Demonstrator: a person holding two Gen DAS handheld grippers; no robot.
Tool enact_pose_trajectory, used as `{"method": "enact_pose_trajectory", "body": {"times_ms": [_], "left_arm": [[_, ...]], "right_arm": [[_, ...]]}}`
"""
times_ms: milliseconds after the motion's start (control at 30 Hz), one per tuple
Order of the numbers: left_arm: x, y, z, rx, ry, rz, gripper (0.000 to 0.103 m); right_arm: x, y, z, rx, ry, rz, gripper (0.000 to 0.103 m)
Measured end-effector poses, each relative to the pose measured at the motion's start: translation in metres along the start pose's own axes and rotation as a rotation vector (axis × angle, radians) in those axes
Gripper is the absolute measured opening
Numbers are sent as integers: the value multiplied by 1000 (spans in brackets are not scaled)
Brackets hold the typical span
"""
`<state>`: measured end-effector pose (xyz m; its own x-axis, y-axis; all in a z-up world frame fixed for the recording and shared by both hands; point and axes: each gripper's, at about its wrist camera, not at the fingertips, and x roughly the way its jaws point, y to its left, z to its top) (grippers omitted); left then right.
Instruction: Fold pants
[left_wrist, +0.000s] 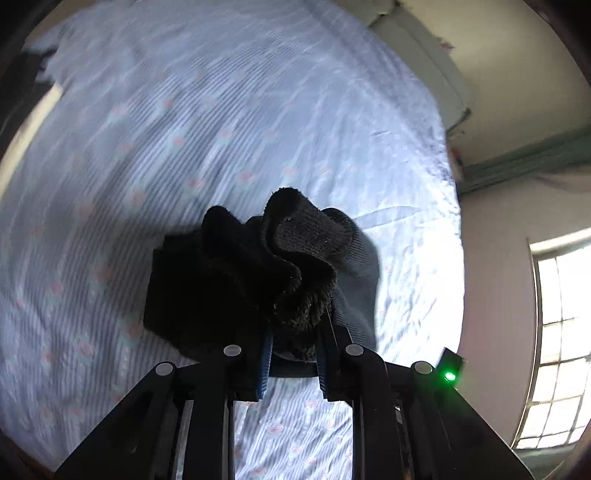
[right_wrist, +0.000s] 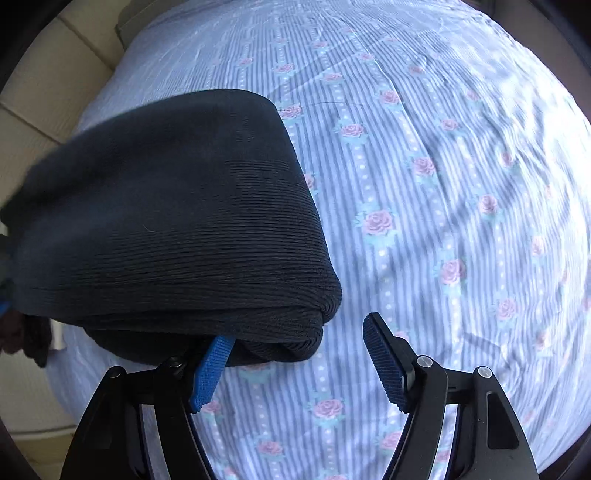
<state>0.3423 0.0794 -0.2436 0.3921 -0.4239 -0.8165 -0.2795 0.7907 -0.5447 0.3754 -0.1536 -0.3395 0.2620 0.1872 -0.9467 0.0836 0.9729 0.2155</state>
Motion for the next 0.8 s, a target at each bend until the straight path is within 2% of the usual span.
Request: {"method": "enact_pose_trajectory", "body": {"times_ms": [200, 267, 333, 367, 433, 500, 567, 633, 667, 700, 800], "left_arm": [[7, 15, -2, -44, 4, 13, 19], [-9, 11, -1, -35, -56, 29, 18], [-23, 13, -2, -47, -117, 41, 18], [-24, 18, -2, -72, -119, 31, 18], [-13, 33, -3, -116, -90, 48, 18], [6, 49, -6, -152, -47, 79, 19], [18, 61, -10, -179, -24, 92, 19], [23, 69, -12, -193, -17, 96, 19], [26, 72, -13, -194, -14, 106, 20], [29, 74, -13, -186, -10, 121, 22], [30, 73, -15, -160, -10, 135, 29]], "right_arm": [[-5, -20, -2, -10, -14, -14, 73], [-14, -30, -4, 0, -37, -19, 70], [-30, -32, -6, -19, -96, -60, 70], [-36, -34, -7, -14, -108, -63, 70], [-40, -28, -7, -34, -123, -113, 70], [-38, -14, -12, -118, -137, -209, 70], [-31, -6, -12, -180, -109, -261, 70], [-28, -18, -12, -159, -59, -216, 70], [-24, -8, -10, -145, -33, -193, 70], [-26, -16, -12, -120, 3, -143, 70], [-44, -12, -27, -90, 10, -107, 70]]}}
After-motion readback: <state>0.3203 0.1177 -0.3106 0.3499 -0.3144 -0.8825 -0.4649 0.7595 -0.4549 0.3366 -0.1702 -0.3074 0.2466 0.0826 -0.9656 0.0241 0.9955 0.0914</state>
